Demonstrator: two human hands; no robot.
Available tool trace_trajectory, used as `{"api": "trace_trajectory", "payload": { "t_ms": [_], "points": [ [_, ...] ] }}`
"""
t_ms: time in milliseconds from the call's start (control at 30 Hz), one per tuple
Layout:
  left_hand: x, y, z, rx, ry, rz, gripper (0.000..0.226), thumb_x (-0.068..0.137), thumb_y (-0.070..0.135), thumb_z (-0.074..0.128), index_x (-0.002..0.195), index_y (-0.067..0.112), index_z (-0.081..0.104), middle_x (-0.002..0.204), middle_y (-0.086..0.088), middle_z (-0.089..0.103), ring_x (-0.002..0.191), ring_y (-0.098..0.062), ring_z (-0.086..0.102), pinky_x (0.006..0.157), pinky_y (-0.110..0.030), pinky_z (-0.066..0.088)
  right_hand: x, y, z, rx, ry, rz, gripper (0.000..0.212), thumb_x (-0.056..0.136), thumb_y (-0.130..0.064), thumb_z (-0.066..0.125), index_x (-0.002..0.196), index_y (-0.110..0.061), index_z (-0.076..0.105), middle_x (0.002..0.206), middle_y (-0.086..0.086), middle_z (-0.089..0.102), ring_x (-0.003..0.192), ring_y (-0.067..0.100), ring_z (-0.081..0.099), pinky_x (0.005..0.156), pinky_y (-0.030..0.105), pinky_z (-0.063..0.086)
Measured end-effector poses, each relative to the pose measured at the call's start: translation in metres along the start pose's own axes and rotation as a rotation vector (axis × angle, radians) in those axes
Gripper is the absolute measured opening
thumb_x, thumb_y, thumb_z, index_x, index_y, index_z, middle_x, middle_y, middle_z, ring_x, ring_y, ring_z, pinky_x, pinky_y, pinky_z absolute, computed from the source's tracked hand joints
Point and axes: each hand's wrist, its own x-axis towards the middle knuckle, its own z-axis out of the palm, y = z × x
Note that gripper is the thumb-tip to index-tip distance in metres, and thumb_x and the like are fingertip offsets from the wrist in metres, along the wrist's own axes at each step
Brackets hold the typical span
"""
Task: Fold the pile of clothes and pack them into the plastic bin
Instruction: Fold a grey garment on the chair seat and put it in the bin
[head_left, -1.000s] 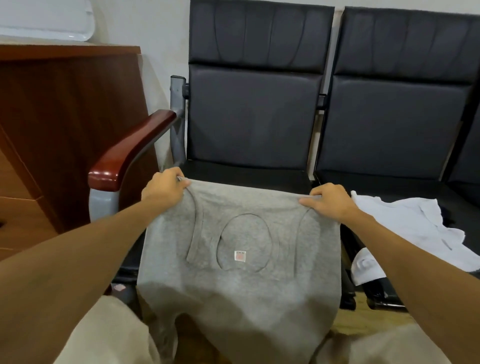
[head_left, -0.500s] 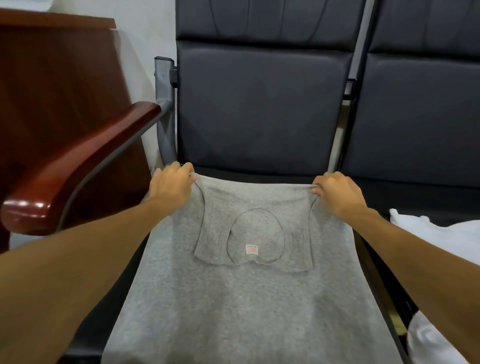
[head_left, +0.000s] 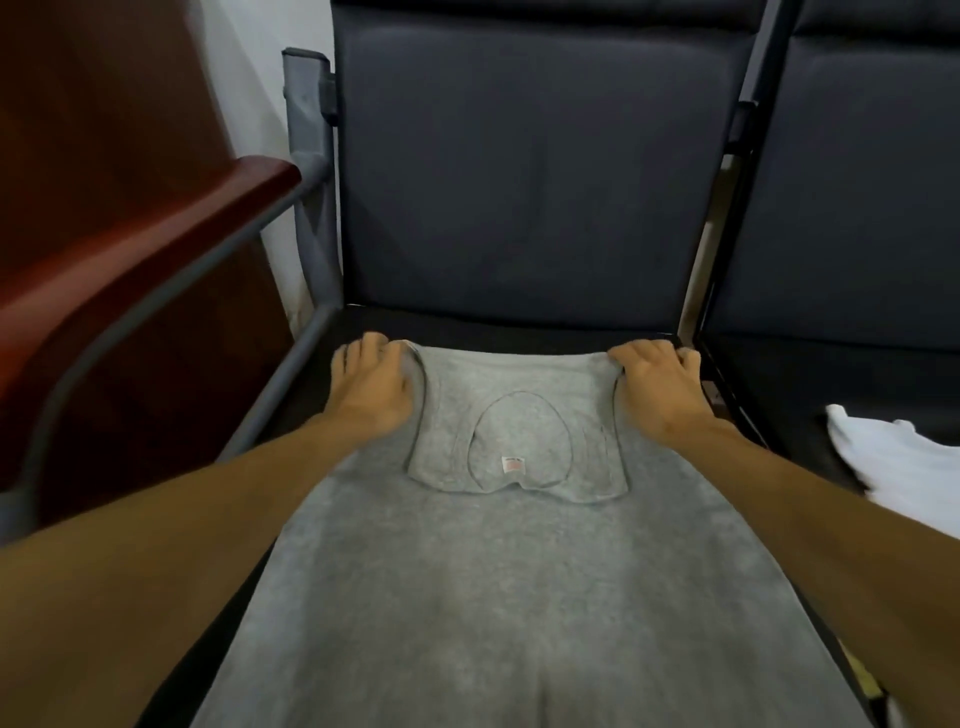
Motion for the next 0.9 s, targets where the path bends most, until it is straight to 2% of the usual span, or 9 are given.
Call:
{"api": "trace_trajectory", "payload": {
  "t_ms": [133,267,467,533,600,667,767,833,900],
  "points": [
    [-0.048,0.006,-0.014,-0.190,-0.171,0.055,0.045,0.097,0.023,0.048,0.141,0.018,0.039,0.147,-0.004,0.029,0.135,-0.023,0.028,0.109,-0.032,0.027,-0.039,-0.007,-0.022,0.033,-0.146,-0.079,0.050,0.095,-0.014,0.049,0.144,-0.020,0.038,0.154,0.000,0.029,0.142,0.020,0.020,0.114,0.036,0.016],
    [-0.106,0.016,-0.041,-0.299,-0.370,0.209,0.036,0.098,0.019,0.049,0.134,0.019,0.047,0.134,0.003,0.036,0.125,-0.014,0.039,0.098,-0.020,0.033,-0.091,-0.015,-0.046,0.192,-0.324,-0.163,0.042,0.094,-0.014,0.053,0.136,-0.018,0.048,0.145,0.002,0.038,0.138,0.020,0.027,0.113,0.031,0.026],
    [-0.182,0.038,-0.076,-0.237,-0.487,0.391,0.022,0.098,0.018,0.048,0.109,0.027,0.065,0.107,0.008,0.059,0.093,-0.007,0.057,0.087,-0.023,0.048,-0.170,-0.038,-0.075,0.282,-0.441,-0.280,0.024,0.098,-0.013,0.048,0.115,-0.017,0.065,0.111,0.001,0.057,0.104,0.018,0.058,0.091,0.025,0.045],
    [-0.206,0.044,-0.081,-0.197,-0.550,0.448,0.021,0.097,0.021,0.050,0.110,0.027,0.065,0.107,0.011,0.061,0.095,-0.008,0.058,0.087,-0.025,0.049,-0.193,-0.043,-0.084,0.372,-0.470,-0.264,0.023,0.097,-0.008,0.048,0.108,-0.015,0.067,0.098,-0.001,0.061,0.087,0.015,0.064,0.082,0.025,0.052],
    [-0.226,0.048,-0.086,-0.137,-0.670,0.505,0.026,0.098,0.027,0.051,0.122,0.024,0.061,0.115,0.012,0.056,0.107,-0.008,0.053,0.093,-0.021,0.042,-0.212,-0.046,-0.092,0.385,-0.499,-0.290,0.022,0.095,-0.007,0.049,0.100,-0.018,0.067,0.087,-0.001,0.064,0.076,0.013,0.067,0.079,0.027,0.056],
    [-0.238,0.053,-0.089,-0.028,-0.799,0.544,0.041,0.100,0.034,0.047,0.140,0.024,0.046,0.139,0.006,0.043,0.131,-0.014,0.039,0.107,-0.024,0.030,-0.226,-0.047,-0.098,0.304,-0.529,-0.332,0.019,0.095,-0.012,0.050,0.101,-0.017,0.067,0.090,0.002,0.069,0.081,0.014,0.067,0.082,0.030,0.054],
    [-0.247,0.059,-0.086,0.187,-0.937,0.539,0.066,0.099,0.048,0.040,0.154,0.029,0.010,0.162,0.005,0.000,0.148,-0.016,0.001,0.118,-0.038,0.005,-0.240,-0.052,-0.103,0.148,-0.568,-0.412,0.025,0.100,-0.025,0.044,0.108,-0.014,0.066,0.107,0.004,0.068,0.100,0.020,0.060,0.090,0.035,0.047],
    [-0.247,0.060,-0.080,0.237,-0.982,0.500,0.074,0.096,0.056,0.037,0.153,0.031,-0.004,0.161,0.006,-0.013,0.148,-0.016,-0.009,0.120,-0.042,0.000,-0.246,-0.054,-0.105,0.147,-0.642,-0.418,0.036,0.103,-0.038,0.037,0.121,-0.015,0.059,0.123,0.007,0.061,0.111,0.024,0.055,0.097,0.038,0.043],
    [-0.244,0.061,-0.073,0.252,-0.974,0.491,0.080,0.093,0.063,0.033,0.151,0.032,-0.012,0.159,0.005,-0.021,0.147,-0.016,-0.016,0.120,-0.045,-0.002,-0.249,-0.052,-0.105,0.155,-0.773,-0.365,0.061,0.096,-0.060,0.033,0.144,-0.022,0.038,0.148,0.005,0.042,0.133,0.025,0.041,0.111,0.041,0.032]
  ]
}}
